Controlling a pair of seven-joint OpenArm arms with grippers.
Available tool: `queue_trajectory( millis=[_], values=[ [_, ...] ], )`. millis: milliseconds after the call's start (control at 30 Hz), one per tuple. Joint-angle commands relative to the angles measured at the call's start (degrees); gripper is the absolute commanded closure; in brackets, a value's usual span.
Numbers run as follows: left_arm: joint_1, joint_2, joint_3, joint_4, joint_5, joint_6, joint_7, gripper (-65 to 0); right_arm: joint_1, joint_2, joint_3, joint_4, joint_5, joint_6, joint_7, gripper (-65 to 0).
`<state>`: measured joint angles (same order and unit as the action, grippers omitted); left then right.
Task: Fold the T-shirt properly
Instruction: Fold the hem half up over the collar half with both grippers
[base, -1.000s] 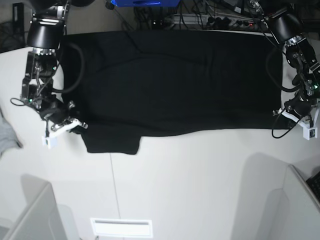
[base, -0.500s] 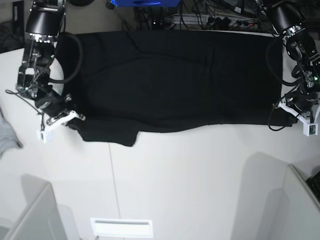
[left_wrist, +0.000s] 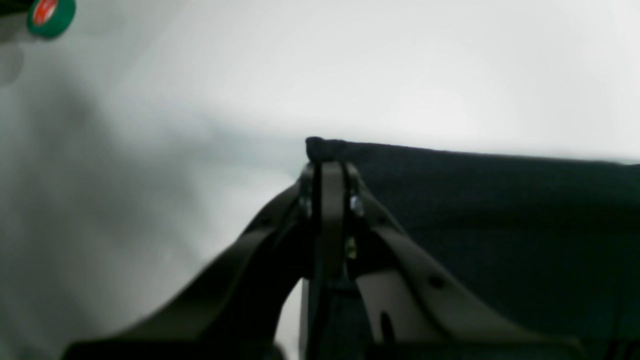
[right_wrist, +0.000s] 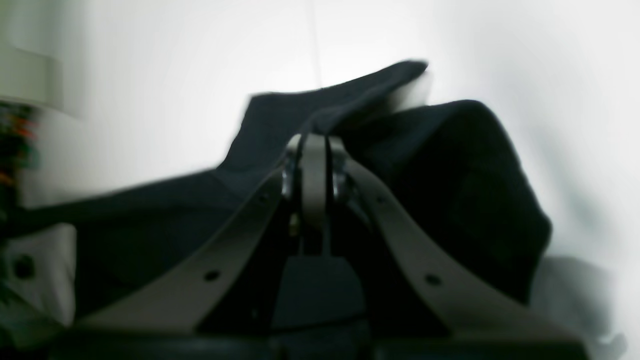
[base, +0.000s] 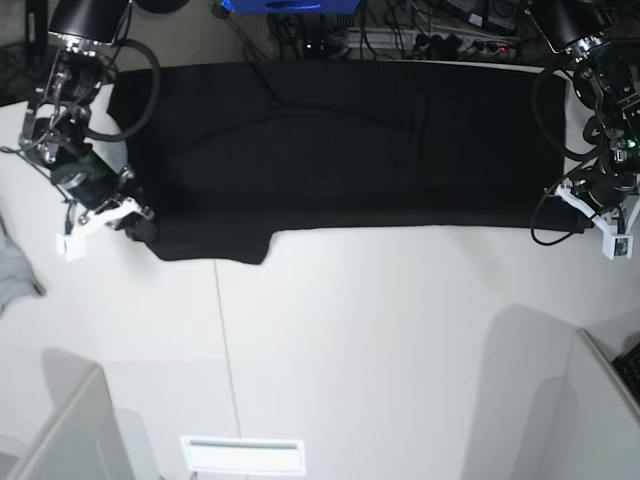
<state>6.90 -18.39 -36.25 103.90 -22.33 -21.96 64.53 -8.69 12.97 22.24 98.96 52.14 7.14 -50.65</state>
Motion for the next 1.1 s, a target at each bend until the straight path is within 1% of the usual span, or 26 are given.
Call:
queue_trajectory(
  millis=[0, 133, 567, 633, 767, 900, 1067],
  values=[
    [-0.4, -1.0, -0.4, 1.8, 0.0, -1.2, -0.2, 0.0, 0.3, 1.0, 1.5, 1.0, 1.2, 0.3, 0.2, 0.0],
    [1.1, -1.1, -0.4, 3.5, 0.0, -1.6, 0.8, 0.0, -1.5, 0.7, 3.9, 2.0, 1.4, 0.3, -1.9, 0.0],
    [4.0, -1.2, -0.4, 4.5, 0.1, -1.6, 0.8, 0.0, -7.3, 0.5, 4.0, 9.3, 1.5, 0.3, -2.0, 0.0],
    [4.1, -1.2, -0.4, 4.6, 0.0, -1.6, 0.8, 0.0, -7.9, -0.1, 4.1, 9.5, 1.5, 0.3, -3.0, 0.0],
    [4.1, -1.3, -0.4, 4.6, 0.2, -1.6, 0.8, 0.0, -8.0, -2.1, 7.9, 9.6, 1.5, 0.3, -6.6, 0.0],
    [5.7, -2.3, -0.2, 4.6, 0.0, -1.6, 0.8, 0.0, -8.4, -2.2, 8.9, 9.6, 1.5, 0.3, -8.2, 0.0],
    [7.3, -2.8, -0.3, 4.7, 0.0, -1.6, 0.8, 0.0, -10.1, -2.2, 9.0, 10.2, 1.5, 0.3, -8.5, 0.0]
  ],
)
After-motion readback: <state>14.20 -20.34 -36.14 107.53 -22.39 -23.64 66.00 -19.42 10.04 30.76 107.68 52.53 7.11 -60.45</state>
